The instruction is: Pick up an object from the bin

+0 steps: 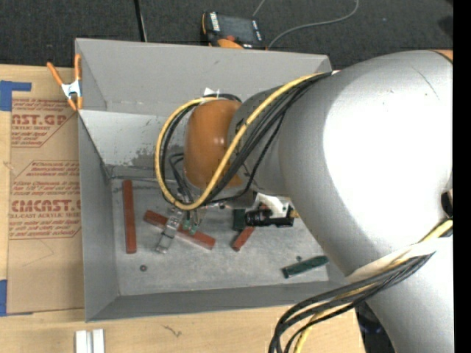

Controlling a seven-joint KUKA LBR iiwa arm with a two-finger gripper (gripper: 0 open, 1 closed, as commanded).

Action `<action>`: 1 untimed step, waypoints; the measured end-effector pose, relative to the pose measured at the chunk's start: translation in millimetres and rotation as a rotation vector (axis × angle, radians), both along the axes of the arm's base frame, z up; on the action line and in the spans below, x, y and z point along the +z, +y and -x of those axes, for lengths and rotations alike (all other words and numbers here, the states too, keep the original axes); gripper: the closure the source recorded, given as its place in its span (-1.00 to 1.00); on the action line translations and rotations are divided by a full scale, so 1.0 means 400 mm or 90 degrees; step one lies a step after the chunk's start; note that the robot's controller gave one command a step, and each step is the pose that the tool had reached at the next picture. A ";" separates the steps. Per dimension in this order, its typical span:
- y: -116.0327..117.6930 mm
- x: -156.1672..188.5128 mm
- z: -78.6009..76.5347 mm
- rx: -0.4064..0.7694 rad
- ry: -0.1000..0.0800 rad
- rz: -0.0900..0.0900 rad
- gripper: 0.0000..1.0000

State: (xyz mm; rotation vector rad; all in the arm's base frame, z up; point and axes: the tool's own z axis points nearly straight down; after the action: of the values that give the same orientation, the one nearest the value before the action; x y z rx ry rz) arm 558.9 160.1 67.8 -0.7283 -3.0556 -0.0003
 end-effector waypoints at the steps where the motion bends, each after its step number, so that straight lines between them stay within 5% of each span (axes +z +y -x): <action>1: 0.001 0.003 -0.002 0.000 -0.001 -0.001 1.00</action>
Offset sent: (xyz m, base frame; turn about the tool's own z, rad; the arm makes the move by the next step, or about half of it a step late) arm 0.0000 0.0000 0.0000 0.0000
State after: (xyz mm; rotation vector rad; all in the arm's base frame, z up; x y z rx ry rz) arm 559.6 160.5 69.0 -0.7289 -3.0569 -0.0022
